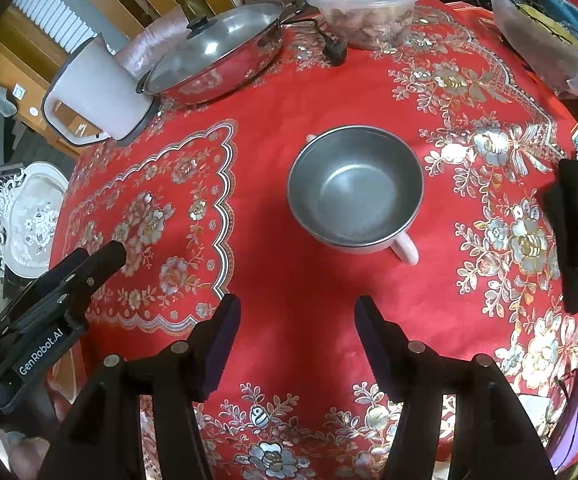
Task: Organize plates and bowls
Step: 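Move both tools to the grey metal pot with the pink handle, then close both tools on the rim of the grey pot and lift it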
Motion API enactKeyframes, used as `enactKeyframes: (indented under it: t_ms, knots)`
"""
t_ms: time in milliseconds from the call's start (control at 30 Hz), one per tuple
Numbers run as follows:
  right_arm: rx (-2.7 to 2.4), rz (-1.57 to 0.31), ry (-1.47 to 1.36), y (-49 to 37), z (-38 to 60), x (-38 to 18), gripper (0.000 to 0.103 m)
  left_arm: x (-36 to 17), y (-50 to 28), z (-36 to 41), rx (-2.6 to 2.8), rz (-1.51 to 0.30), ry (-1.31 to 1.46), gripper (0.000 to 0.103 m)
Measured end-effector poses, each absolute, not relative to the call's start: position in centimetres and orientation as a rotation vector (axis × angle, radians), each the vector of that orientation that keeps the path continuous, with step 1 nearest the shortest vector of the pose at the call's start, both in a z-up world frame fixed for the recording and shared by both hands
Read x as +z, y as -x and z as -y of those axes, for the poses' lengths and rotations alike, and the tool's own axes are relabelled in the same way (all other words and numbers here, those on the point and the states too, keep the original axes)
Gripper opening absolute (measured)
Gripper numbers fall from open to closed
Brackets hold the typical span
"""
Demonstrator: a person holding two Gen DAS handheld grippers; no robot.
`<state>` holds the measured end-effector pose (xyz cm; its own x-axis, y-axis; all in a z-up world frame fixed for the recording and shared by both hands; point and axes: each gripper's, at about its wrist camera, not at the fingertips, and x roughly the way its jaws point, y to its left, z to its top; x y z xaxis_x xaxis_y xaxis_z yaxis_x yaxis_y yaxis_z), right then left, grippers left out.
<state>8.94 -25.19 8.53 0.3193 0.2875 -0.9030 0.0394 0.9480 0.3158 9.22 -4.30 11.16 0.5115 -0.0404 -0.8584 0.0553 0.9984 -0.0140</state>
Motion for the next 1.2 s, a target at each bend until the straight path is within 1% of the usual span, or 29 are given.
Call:
enactKeyframes:
  t_ms: [300,567,767,1033,1200]
  knots:
    - [0.147,-1.245,-0.311,-9.1,26.3,8.4,0.062,10.4,-9.9,5.4,-0.078,-1.051,-0.024,0.065]
    - [0.040,-1.244,-0.344,-10.1,30.9,7.5,0.062,9.5,-11.9,8.4,-0.172,-1.093,0.026,0.065]
    - [-0.005,-1.236,-0.377,-12.3,33.7,6.8,0.062,8.3,-14.1,11.3,-0.221,-1.133,0.062,0.065]
    - [0.011,-1.262,-0.379,-15.5,34.4,4.8,0.062,6.8,-16.4,13.4,-0.245,-1.164,0.043,0.065]
    - [0.010,-1.277,-0.417,-15.6,34.7,4.2,0.062,6.5,-17.8,13.6,-0.267,-1.171,0.021,0.065]
